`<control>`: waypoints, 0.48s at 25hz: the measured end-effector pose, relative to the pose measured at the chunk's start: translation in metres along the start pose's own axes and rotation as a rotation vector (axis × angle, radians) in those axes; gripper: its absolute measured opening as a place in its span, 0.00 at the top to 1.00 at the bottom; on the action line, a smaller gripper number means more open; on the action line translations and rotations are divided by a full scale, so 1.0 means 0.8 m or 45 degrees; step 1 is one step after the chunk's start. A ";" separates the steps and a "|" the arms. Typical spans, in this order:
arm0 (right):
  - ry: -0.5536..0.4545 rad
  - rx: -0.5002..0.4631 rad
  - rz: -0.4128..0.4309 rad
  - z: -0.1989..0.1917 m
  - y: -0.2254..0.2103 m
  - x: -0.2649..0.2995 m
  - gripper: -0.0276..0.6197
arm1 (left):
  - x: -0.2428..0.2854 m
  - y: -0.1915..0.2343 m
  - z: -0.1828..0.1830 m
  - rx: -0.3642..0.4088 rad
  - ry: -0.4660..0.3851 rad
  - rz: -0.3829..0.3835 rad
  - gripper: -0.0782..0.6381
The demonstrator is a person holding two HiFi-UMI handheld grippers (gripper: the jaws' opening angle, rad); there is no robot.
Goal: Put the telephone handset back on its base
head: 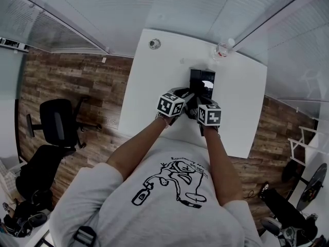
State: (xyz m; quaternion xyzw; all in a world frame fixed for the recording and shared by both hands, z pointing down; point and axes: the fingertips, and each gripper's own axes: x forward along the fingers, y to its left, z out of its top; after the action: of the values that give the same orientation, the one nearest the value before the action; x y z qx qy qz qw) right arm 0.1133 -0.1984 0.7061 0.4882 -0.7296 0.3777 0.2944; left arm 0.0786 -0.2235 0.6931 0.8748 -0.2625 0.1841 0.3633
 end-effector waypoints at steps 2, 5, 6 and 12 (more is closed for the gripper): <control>-0.016 0.003 -0.004 0.001 -0.002 -0.003 0.95 | -0.001 0.002 -0.001 0.008 0.003 0.019 0.72; -0.055 0.013 -0.019 0.003 -0.008 -0.014 0.95 | -0.004 0.011 -0.006 -0.007 0.021 0.084 0.72; -0.073 0.017 -0.021 0.004 -0.011 -0.020 0.95 | -0.003 0.015 -0.009 -0.019 0.031 0.109 0.72; -0.140 0.015 -0.020 0.006 -0.024 -0.052 0.95 | 0.001 0.024 -0.010 0.041 0.059 0.210 0.72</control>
State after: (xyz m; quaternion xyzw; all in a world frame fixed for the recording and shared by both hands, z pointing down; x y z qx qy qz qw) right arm 0.1454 -0.1863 0.6755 0.5156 -0.7387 0.3521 0.2540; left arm 0.0671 -0.2292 0.7096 0.8514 -0.3223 0.2378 0.3387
